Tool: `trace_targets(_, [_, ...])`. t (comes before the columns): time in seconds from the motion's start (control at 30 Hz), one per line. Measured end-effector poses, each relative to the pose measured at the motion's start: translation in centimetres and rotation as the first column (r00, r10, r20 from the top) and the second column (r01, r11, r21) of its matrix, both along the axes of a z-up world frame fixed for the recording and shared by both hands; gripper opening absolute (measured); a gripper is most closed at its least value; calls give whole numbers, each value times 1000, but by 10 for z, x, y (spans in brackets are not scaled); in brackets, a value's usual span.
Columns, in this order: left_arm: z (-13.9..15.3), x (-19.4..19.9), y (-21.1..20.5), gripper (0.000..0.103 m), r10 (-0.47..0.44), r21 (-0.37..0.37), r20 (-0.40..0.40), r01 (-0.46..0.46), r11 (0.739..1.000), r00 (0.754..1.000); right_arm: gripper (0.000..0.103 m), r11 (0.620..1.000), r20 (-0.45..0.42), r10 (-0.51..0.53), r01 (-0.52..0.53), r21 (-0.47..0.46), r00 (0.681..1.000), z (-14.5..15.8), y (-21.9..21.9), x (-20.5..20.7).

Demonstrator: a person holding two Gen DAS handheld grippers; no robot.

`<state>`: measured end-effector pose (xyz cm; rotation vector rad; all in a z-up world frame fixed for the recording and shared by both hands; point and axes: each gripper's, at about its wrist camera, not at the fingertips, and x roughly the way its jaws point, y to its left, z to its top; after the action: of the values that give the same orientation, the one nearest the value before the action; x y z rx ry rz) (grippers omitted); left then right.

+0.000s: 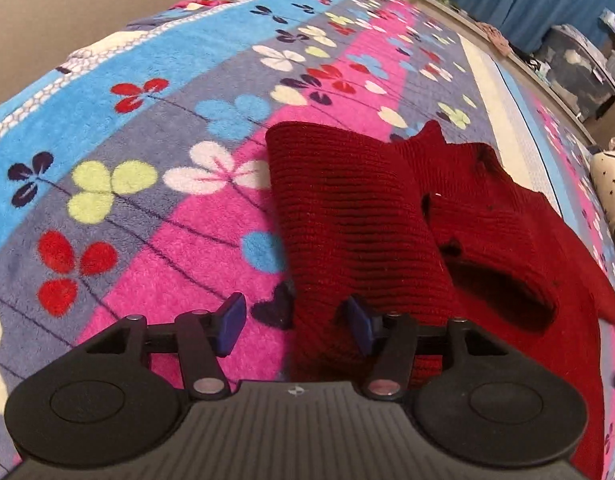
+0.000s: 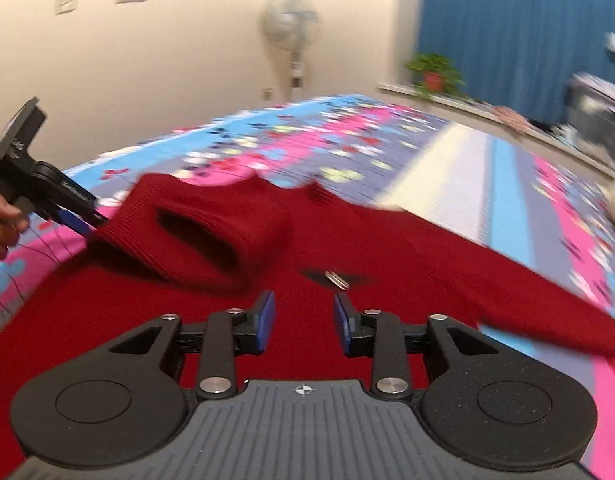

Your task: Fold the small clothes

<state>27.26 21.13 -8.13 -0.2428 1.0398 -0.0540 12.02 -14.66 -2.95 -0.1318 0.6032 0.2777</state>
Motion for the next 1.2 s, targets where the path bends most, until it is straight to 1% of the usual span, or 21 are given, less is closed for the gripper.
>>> trace_targets(0.1, [3, 0, -8, 61, -16, 25, 2, 16, 1000, 1000, 41, 992, -16, 75, -76, -99, 997, -4, 51, 40])
trace_targets(0.3, [10, -5, -3, 62, -14, -7, 9, 14, 1000, 1000, 39, 918, -24, 115, -116, -379, 993, -36, 126, 95])
trace_targets(0.33, [10, -4, -1, 62, -15, -9, 8, 15, 1000, 1000, 32, 905, -25, 114, -114, -410, 993, -43, 132, 101])
trace_targets(0.37, [10, -3, 0, 62, -17, -13, 6, 17, 1000, 1000, 18, 890, -18, 117, -113, -442, 993, -49, 135, 106])
trace_targets(0.4, [10, -2, 1, 62, -18, -19, 5, 18, 1000, 1000, 16, 885, 12, 108, -90, -457, 994, -52, 136, 110])
trace_targets(0.43, [10, -2, 2, 62, -19, -27, 6, 19, 999, 1000, 13, 898, 68, 65, -28, -439, 996, -50, 132, 112])
trace_targets(0.47, [11, -1, 2, 62, -22, -37, 12, 23, 999, 1000, 12, 935, 138, -44, 89, -343, 990, -39, 117, 115])
trace_targets(0.5, [13, -1, 1, 62, -28, -48, 20, 29, 998, 999, 12, 954, 171, -169, 205, -221, 971, -30, 96, 117])
trace_targets(0.53, [14, -1, 0, 62, -36, -58, 25, 38, 998, 999, 12, 936, 178, -323, 342, -85, 929, -22, 70, 118])
trace_targets(0.57, [14, 0, -3, 62, -50, -68, 29, 52, 996, 998, 12, 896, 143, -443, 444, 30, 885, -22, 46, 117])
trace_targets(0.6, [14, 1, -7, 63, -65, -70, 29, 67, 995, 997, 12, 856, 73, -513, 503, 122, 855, -26, 25, 118])
trace_targets(0.67, [12, 2, -14, 67, -82, -58, 24, 84, 995, 996, 15, 788, -112, -563, 573, 225, 819, -49, -11, 125])
trace_targets(0.73, [8, 3, -21, 68, -96, -50, 7, 96, 994, 995, 18, 737, -247, -552, 605, 303, 796, -69, -36, 127])
trace_targets(0.8, [3, 4, -25, 68, -105, -30, -8, 104, 994, 994, 18, 690, -293, -532, 607, 394, 795, -81, -54, 126])
trace_targets(0.9, [-5, 6, -28, 69, -111, 29, -29, 112, 993, 993, 20, 655, -317, -510, 600, 460, 800, -84, -69, 127])
trace_targets(0.93, [-6, 6, -28, 69, -113, 32, -30, 114, 993, 993, 18, 645, -322, -508, 601, 472, 798, -83, -76, 124])
trace_targets(0.97, [-6, 6, -28, 68, -110, 34, -31, 111, 993, 993, 11, 641, -328, -509, 605, 473, 796, -81, -80, 126])
trace_targets(1.03, [-2, 6, -26, 62, -85, 44, -22, 86, 995, 996, 10, 644, -298, -507, 585, 493, 809, -76, -83, 123])
trace_targets(1.1, [9, 4, -25, 59, -62, 43, 47, 60, 997, 997, 10, 669, -220, -501, 535, 515, 837, -65, -83, 120])
trace_targets(1.13, [14, 3, -26, 59, -56, 35, 82, 53, 998, 995, 10, 698, -197, -503, 530, 481, 841, -63, -81, 121])
trace_targets(1.2, [23, 1, -27, 59, -58, 14, 127, 57, 998, 990, 16, 726, -273, -526, 592, 350, 806, -73, -81, 130])
